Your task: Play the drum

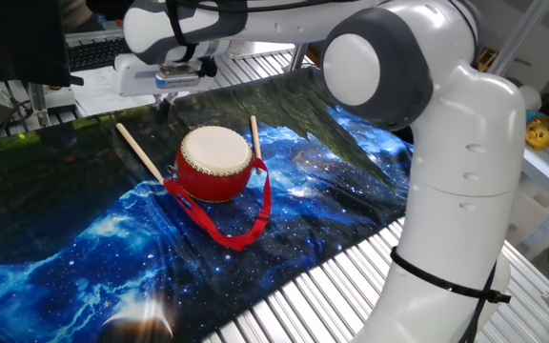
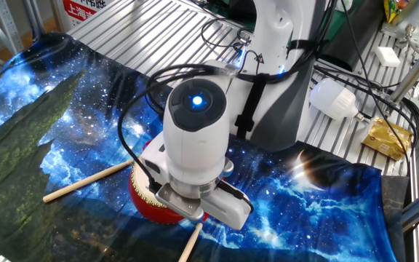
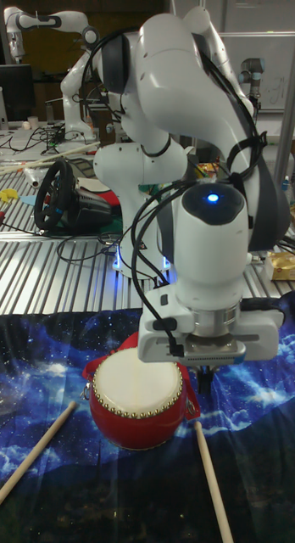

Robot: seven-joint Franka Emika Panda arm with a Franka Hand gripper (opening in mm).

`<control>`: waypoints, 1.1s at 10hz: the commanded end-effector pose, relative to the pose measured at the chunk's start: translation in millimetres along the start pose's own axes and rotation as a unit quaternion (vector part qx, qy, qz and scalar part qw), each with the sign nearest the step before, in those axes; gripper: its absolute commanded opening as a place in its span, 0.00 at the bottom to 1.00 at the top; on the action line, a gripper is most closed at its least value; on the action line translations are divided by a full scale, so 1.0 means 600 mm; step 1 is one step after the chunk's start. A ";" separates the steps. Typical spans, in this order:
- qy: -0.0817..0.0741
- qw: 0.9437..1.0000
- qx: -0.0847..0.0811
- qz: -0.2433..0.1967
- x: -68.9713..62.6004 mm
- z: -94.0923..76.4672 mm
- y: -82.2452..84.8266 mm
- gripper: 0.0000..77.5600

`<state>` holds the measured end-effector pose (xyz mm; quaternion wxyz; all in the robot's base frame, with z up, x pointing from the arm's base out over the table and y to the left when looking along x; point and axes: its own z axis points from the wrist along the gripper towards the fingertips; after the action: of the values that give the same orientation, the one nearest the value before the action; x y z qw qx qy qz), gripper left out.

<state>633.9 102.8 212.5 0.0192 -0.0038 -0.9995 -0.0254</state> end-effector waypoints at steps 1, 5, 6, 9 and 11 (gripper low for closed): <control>-0.008 1.000 0.001 0.010 -0.003 0.007 0.000 0.00; 0.007 1.000 0.011 0.022 -0.003 0.007 0.000 0.00; 0.009 1.000 0.010 0.018 -0.003 0.007 0.000 0.00; 0.014 1.000 0.007 0.001 -0.003 0.007 0.000 0.00; 0.015 1.000 0.007 0.003 -0.003 0.008 0.001 0.00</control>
<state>634.7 103.3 206.6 0.0346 -0.0096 -0.9992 -0.0151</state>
